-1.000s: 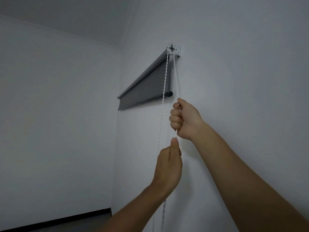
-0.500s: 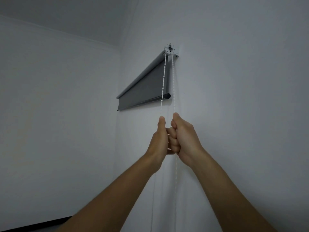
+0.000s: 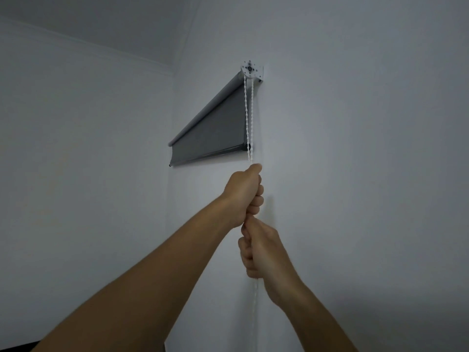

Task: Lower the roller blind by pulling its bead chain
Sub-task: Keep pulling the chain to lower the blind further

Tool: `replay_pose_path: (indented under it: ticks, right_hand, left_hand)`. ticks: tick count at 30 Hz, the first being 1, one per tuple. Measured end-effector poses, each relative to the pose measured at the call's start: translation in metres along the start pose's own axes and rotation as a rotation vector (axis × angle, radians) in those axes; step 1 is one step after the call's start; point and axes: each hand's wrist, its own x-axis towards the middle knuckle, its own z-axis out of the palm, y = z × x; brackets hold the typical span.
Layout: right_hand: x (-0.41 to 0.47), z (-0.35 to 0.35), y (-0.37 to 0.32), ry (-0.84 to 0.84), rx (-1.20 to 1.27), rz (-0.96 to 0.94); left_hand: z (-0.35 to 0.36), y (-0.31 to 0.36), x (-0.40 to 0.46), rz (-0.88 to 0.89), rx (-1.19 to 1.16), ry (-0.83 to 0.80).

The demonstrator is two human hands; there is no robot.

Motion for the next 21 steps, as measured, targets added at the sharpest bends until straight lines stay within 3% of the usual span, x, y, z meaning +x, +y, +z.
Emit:
replay_pose_path:
  ticks: [3,7,15,21]
  right_hand:
    - [0.011,-0.007,-0.009,0.051,-0.101,0.04]
    - [0.029,-0.011,-0.027,0.162,-0.122,-0.085]
    - [0.07,-0.02,-0.085,0.002,0.039,-0.023]
    - [0.087,-0.013,-0.107,-0.105,0.143,0.158]
  left_hand:
    - [0.001,-0.005,-0.001,0.095,0.024,0.087]
    - [0.001,-0.019,-0.007,0.22,0.111,0.134]
    - [-0.006,-0.049,-0.021,0.269,0.177,0.138]
    - [0.006,-0.079,-0.046,0.362,0.311,0.084]
